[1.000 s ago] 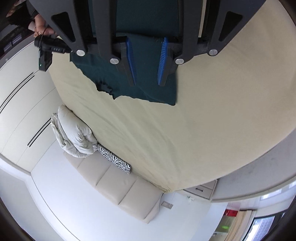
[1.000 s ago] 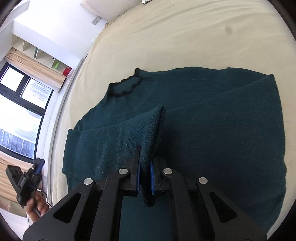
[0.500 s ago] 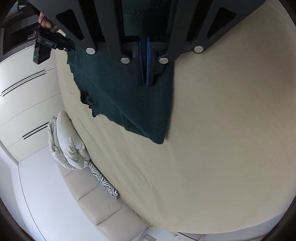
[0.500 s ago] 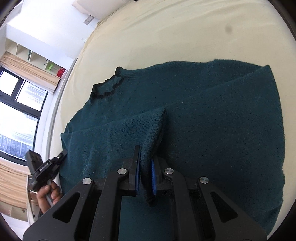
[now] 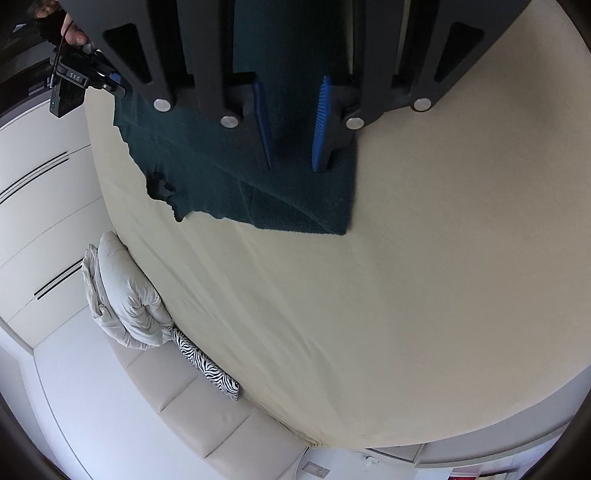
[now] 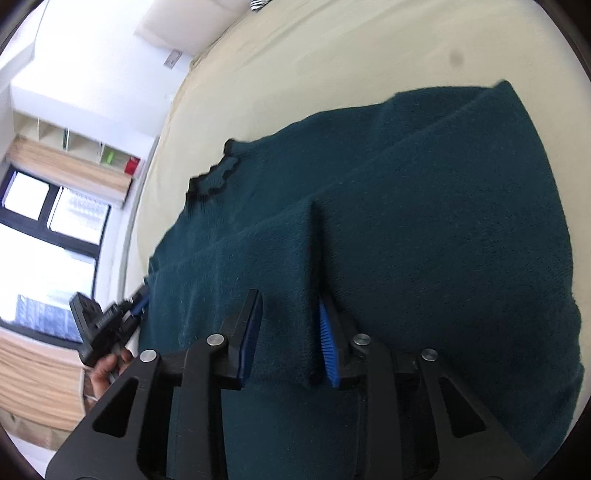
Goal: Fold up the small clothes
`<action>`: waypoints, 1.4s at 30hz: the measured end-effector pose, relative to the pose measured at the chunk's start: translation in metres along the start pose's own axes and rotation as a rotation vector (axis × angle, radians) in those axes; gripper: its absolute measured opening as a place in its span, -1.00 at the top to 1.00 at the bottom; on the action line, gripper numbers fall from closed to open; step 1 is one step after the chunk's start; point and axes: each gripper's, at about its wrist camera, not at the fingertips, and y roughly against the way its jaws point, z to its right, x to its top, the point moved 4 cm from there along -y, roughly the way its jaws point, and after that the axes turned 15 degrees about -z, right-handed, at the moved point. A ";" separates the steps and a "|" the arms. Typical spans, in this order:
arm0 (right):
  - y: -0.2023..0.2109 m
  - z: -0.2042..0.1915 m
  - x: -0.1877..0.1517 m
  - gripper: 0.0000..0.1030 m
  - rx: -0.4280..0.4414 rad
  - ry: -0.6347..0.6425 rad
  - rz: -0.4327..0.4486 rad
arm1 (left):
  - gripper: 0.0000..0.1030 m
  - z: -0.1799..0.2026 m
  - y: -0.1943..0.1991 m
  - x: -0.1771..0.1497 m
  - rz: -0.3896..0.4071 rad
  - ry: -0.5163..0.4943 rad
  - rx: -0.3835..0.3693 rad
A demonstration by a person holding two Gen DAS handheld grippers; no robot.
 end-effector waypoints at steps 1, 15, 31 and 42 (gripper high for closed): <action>0.005 -0.001 -0.002 0.48 -0.024 0.006 0.016 | 0.51 0.004 0.007 -0.005 0.010 -0.013 0.006; 0.018 -0.017 -0.011 0.50 -0.121 0.092 0.097 | 0.51 0.022 0.012 -0.070 -0.008 -0.161 0.109; 0.091 -0.013 -0.115 -0.21 -0.069 0.082 0.222 | 0.00 0.005 0.105 -0.165 0.003 -0.105 0.056; 0.140 0.045 -0.257 -0.22 -0.153 0.058 0.195 | -0.04 -0.022 0.125 -0.305 -0.180 -0.031 0.054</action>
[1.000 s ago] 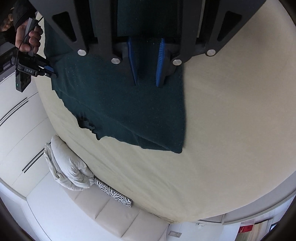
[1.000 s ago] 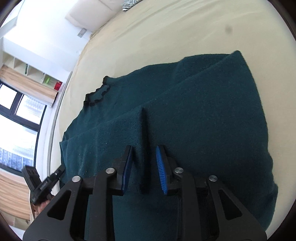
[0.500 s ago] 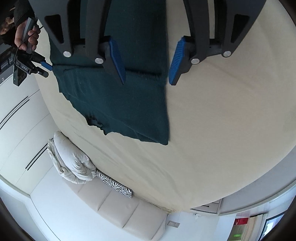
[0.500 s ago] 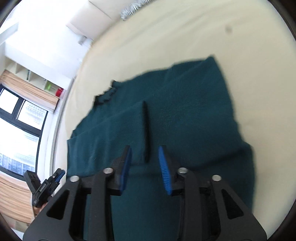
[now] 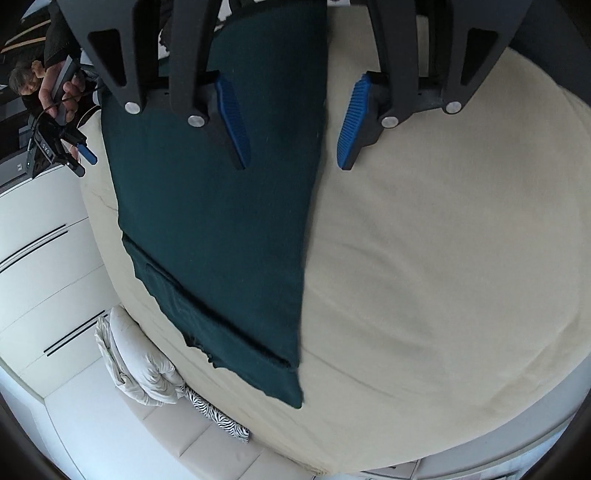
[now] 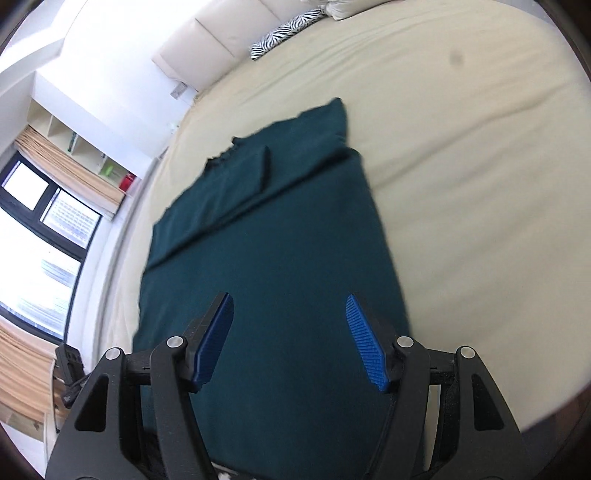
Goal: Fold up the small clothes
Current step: 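Grasp the sweater hem with both grippers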
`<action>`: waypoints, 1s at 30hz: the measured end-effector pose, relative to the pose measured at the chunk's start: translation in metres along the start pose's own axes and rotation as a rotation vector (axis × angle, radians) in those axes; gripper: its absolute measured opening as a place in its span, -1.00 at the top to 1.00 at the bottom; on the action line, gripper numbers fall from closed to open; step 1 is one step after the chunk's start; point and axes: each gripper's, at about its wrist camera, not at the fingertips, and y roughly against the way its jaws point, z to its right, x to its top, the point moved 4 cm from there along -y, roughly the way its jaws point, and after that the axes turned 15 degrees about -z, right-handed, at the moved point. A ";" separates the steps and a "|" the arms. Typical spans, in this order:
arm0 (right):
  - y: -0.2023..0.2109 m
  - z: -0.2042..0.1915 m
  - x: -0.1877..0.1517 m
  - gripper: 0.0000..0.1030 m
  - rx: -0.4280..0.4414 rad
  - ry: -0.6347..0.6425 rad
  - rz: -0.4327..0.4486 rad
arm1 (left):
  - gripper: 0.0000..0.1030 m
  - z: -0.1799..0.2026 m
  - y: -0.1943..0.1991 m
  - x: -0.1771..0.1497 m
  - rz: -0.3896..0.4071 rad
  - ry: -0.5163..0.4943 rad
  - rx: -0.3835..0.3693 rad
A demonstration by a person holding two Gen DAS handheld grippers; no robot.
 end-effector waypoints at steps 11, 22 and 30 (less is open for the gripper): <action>0.016 0.045 -0.060 -0.22 -0.022 -0.095 -0.082 | -0.01 0.004 -0.003 -0.042 -0.087 -0.015 -0.031; 0.007 0.074 -0.090 -0.21 -0.069 -0.171 -0.245 | 0.17 0.014 -0.013 -0.038 -0.142 -0.050 0.018; -0.005 0.073 -0.094 -0.17 -0.073 -0.158 -0.297 | 0.41 0.013 -0.015 -0.042 -0.177 -0.054 0.013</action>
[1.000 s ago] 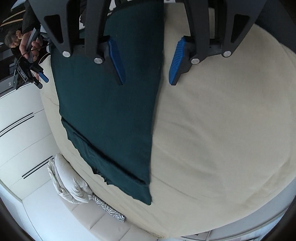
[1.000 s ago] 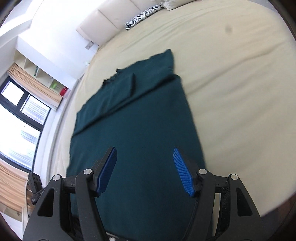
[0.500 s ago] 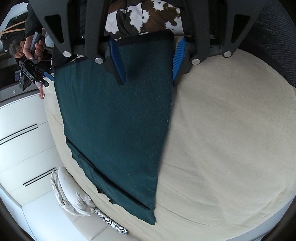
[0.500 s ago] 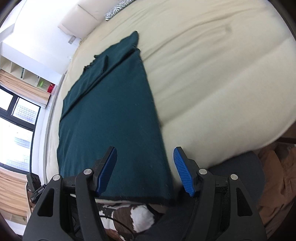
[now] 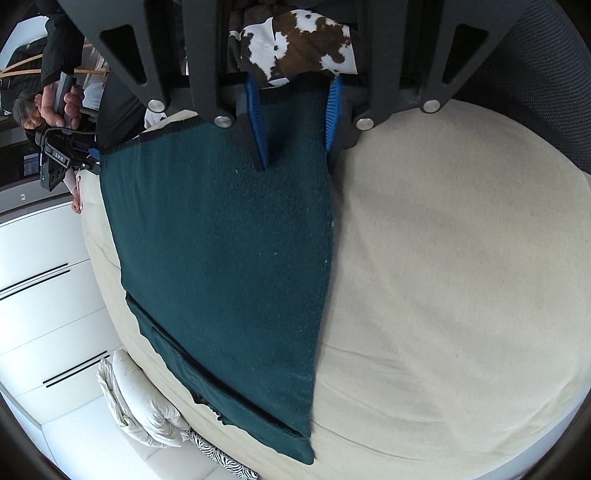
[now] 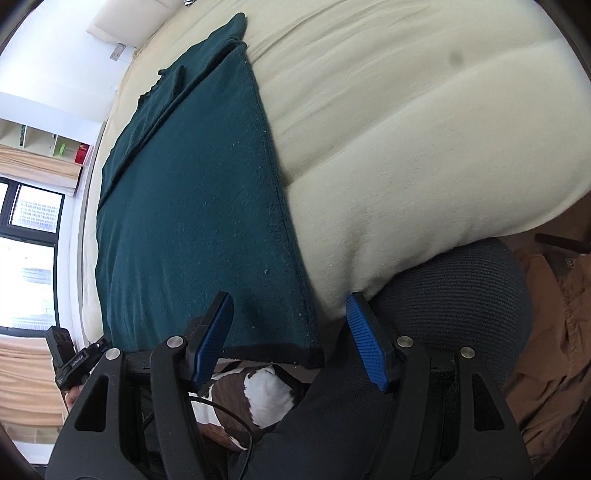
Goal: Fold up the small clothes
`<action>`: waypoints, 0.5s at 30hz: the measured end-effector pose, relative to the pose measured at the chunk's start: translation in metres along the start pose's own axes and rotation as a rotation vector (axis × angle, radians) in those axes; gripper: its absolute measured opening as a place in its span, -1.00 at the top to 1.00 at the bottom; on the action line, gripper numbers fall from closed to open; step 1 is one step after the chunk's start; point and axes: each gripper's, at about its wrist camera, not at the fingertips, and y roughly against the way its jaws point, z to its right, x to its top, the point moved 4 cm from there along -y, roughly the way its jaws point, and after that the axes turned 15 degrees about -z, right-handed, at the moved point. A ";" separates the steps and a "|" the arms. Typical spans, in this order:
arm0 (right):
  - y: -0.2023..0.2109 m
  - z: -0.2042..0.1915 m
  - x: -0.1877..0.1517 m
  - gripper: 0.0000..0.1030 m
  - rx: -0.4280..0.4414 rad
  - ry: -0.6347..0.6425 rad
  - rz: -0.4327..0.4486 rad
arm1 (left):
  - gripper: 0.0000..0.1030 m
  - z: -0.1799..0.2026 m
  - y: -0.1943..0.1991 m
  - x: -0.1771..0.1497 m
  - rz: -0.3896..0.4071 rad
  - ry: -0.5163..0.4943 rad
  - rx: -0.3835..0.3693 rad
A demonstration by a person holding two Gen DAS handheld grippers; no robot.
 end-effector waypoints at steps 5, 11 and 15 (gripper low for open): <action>-0.003 -0.001 -0.002 0.35 -0.019 0.008 -0.020 | 0.41 0.003 0.000 -0.002 -0.011 -0.009 0.007; -0.003 -0.004 -0.010 0.86 0.008 0.030 -0.026 | 0.86 0.006 0.000 -0.009 -0.005 -0.042 0.028; 0.008 -0.017 -0.016 0.88 0.030 0.072 0.019 | 0.87 0.010 0.007 -0.013 0.020 -0.062 0.032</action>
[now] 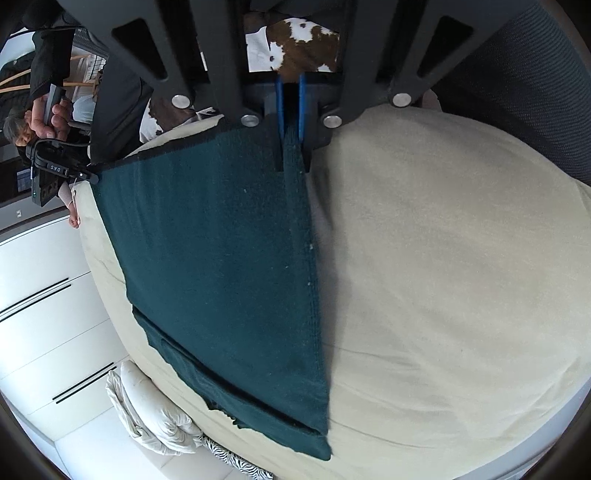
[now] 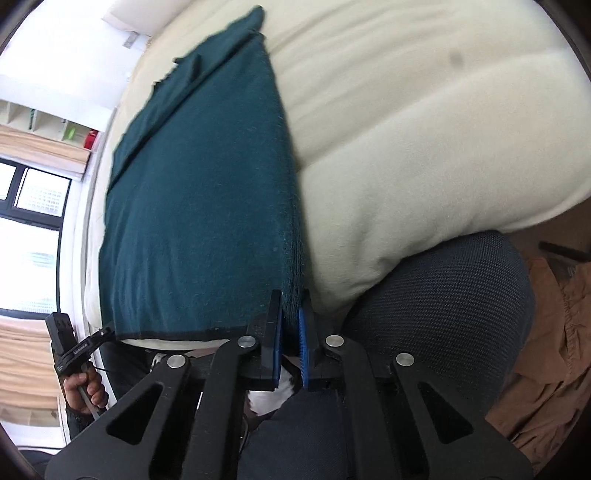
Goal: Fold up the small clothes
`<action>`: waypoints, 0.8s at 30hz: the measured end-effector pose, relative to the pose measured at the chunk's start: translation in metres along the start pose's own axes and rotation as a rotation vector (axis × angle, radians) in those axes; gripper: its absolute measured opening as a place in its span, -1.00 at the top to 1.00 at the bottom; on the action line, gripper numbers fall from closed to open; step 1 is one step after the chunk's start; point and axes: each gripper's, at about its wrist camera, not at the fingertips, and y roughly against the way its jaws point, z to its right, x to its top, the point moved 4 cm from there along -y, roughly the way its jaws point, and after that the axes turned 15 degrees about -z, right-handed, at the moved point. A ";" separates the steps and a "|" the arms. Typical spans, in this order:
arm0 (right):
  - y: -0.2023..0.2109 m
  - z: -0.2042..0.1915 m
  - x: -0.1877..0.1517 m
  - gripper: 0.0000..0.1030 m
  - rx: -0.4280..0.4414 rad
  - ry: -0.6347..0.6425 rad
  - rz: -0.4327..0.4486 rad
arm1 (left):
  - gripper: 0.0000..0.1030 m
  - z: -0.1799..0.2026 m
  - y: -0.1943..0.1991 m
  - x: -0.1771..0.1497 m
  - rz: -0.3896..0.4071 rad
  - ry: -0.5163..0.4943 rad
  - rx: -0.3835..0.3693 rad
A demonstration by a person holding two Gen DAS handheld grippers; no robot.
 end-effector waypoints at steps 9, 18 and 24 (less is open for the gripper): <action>0.037 -0.027 0.015 0.89 0.183 0.032 0.113 | 0.87 0.013 0.041 0.006 0.097 -0.003 -0.175; 0.055 -0.070 0.058 0.89 0.308 0.084 0.178 | 0.87 0.026 0.067 0.026 0.180 0.007 -0.381; 0.060 -0.091 0.097 0.89 0.356 0.094 0.219 | 0.87 0.026 0.078 0.056 0.234 0.056 -0.508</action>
